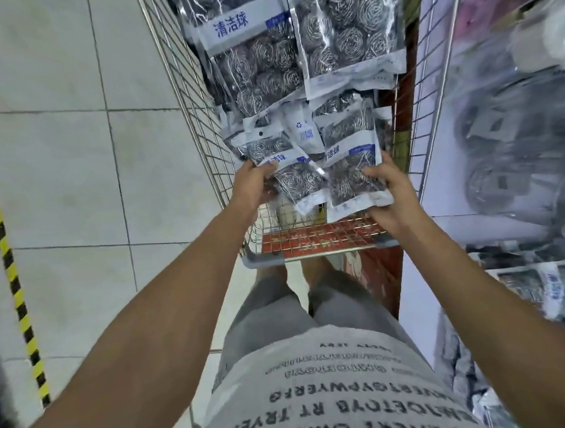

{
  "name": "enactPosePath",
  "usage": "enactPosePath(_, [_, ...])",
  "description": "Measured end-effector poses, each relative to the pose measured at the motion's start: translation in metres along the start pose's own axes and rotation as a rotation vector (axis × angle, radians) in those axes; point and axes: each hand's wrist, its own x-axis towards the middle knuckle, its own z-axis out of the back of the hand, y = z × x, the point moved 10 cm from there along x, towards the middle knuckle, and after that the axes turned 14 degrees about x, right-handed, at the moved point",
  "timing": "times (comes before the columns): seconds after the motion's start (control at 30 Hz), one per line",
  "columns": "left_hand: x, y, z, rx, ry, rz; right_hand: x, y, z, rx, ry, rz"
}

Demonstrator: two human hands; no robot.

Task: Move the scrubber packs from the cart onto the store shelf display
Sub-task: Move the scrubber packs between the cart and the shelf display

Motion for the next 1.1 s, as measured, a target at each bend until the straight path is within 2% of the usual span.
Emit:
enactPosePath(0.13, [-0.055, -0.011, 0.005, -0.072, 0.053, -0.069, -0.043, 0.004, -0.007, 0.189, 0.028, -0.054])
enactPosePath(0.37, [-0.147, -0.031, 0.020, -0.224, 0.170, -0.170, -0.141, -0.001, -0.047, 0.142, 0.196, -0.020])
enactPosePath(0.47, [-0.177, -0.031, 0.031, -0.100, 0.161, -0.179, -0.172, -0.015, -0.051, 0.096, 0.196, -0.014])
enactPosePath(0.57, [-0.195, -0.035, 0.033, 0.041, 0.213, -0.273, -0.196, -0.033, -0.047, -0.012, 0.105, 0.055])
enactPosePath(0.7, [-0.222, -0.029, 0.036, 0.172, 0.259, -0.311, -0.222, -0.057, -0.033, -0.020, 0.028, 0.164])
enactPosePath(1.0, [-0.228, 0.004, -0.018, 0.432, 0.402, -0.385, -0.317, -0.104, 0.043, 0.332, -0.077, 0.449])
enactPosePath(1.1, [-0.284, 0.013, -0.057, 0.552, 0.485, -0.418, -0.343, -0.123, 0.090, 0.448, -0.166, 0.522])
